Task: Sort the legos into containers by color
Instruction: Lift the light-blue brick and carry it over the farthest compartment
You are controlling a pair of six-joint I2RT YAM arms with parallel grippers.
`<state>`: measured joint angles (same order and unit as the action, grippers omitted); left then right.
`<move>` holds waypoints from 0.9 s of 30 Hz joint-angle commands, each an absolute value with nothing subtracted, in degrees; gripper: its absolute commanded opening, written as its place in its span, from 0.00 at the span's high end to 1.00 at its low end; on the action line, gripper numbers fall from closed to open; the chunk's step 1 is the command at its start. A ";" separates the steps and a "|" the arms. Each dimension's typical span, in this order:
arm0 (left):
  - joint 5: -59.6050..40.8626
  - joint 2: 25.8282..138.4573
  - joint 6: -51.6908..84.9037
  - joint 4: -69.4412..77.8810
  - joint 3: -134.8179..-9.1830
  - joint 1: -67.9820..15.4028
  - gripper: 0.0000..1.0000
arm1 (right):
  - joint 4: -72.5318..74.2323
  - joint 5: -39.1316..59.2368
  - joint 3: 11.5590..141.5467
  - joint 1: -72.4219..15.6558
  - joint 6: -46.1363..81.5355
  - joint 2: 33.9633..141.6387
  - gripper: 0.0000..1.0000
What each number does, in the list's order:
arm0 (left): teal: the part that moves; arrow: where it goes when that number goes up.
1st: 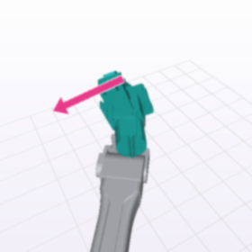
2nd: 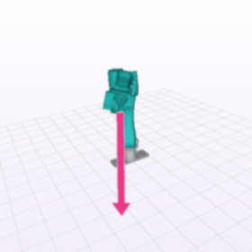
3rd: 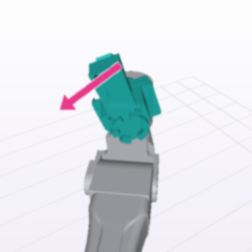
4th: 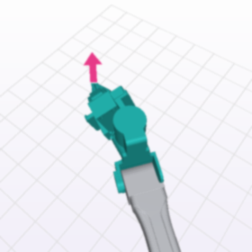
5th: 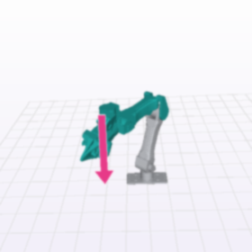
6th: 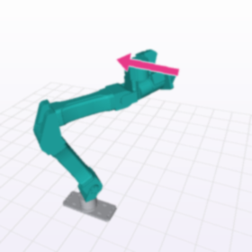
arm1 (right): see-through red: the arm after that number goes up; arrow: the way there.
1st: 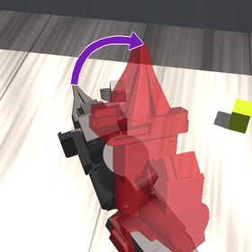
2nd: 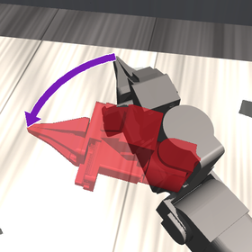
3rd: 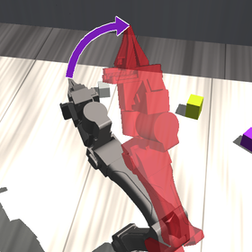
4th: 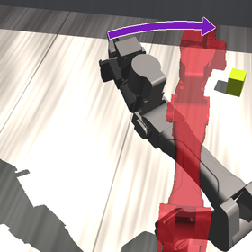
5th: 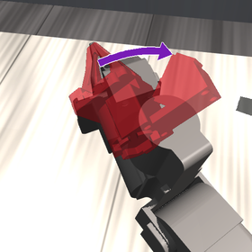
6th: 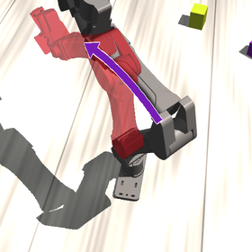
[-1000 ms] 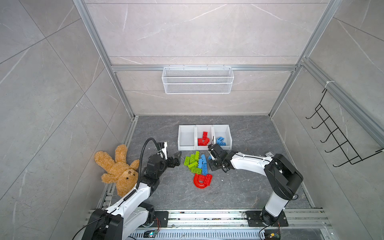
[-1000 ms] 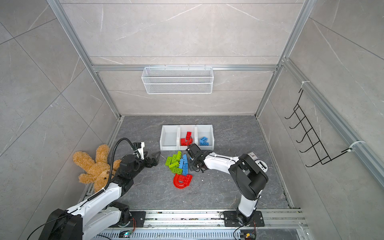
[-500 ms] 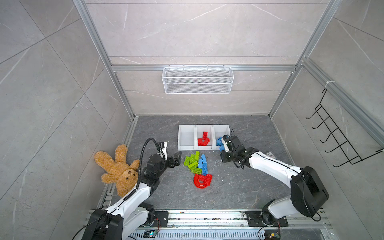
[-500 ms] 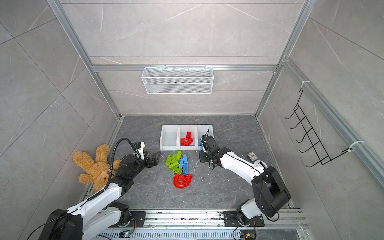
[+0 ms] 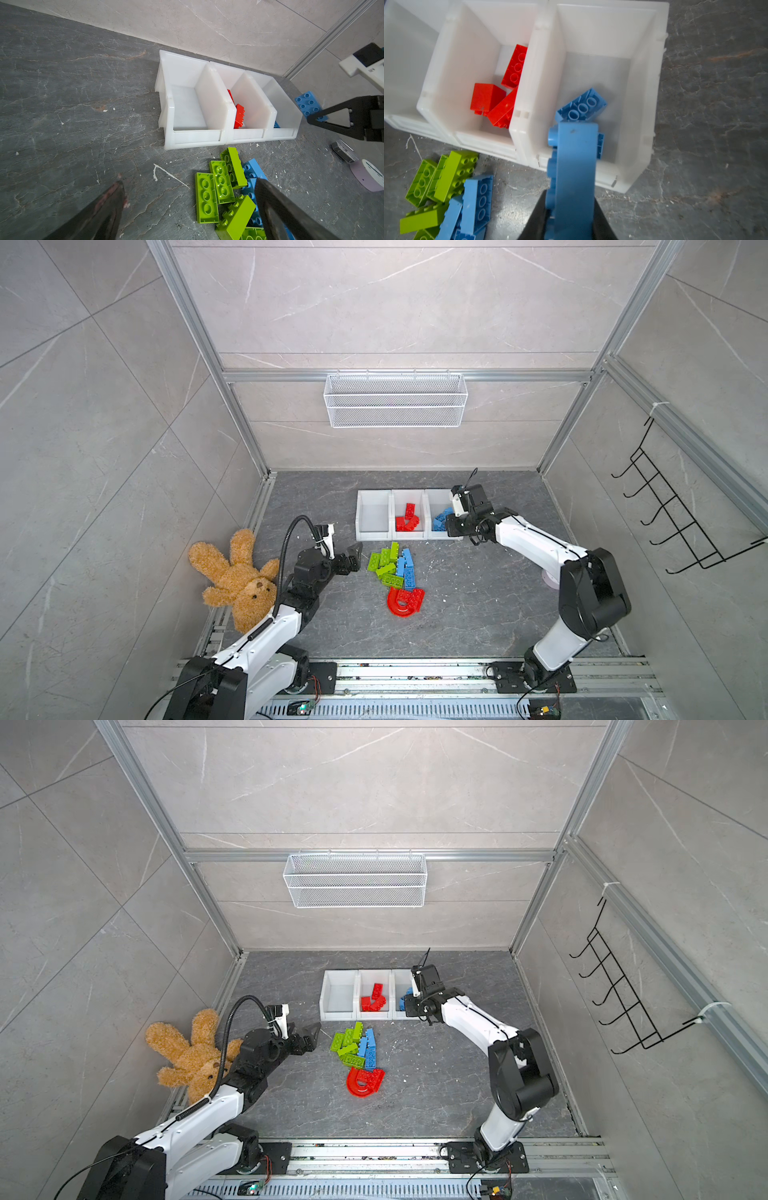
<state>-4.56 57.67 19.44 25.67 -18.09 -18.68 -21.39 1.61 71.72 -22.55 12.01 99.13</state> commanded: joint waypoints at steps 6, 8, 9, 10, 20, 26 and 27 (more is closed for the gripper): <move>-3.89 57.31 17.99 27.13 -18.53 -18.82 0.01 | -21.90 5.09 82.14 -21.45 11.37 109.44 0.78; -4.10 57.60 17.97 27.24 -18.48 -18.81 0.01 | -21.18 5.94 83.19 -21.24 11.86 111.22 0.78; -4.01 57.78 17.99 27.38 -18.49 -18.81 0.01 | -21.19 6.32 83.82 -21.27 12.10 112.06 0.78; -3.99 57.84 17.97 27.33 -18.61 -18.82 0.00 | -21.30 6.73 84.59 -21.18 12.24 113.12 0.77; -4.11 57.90 17.84 27.24 -18.65 -18.81 0.01 | -23.69 6.49 87.28 -21.12 12.23 116.22 0.60; -4.21 57.42 18.02 27.25 -18.53 -18.81 0.01 | -24.52 5.26 85.35 -21.21 11.49 109.86 0.44; -4.37 57.30 18.13 27.25 -18.52 -18.86 0.01 | -24.57 5.16 84.56 -21.26 11.42 107.78 0.44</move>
<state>-4.56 57.80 19.44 25.69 -18.09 -18.68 -23.00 6.07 85.19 -21.12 11.94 114.26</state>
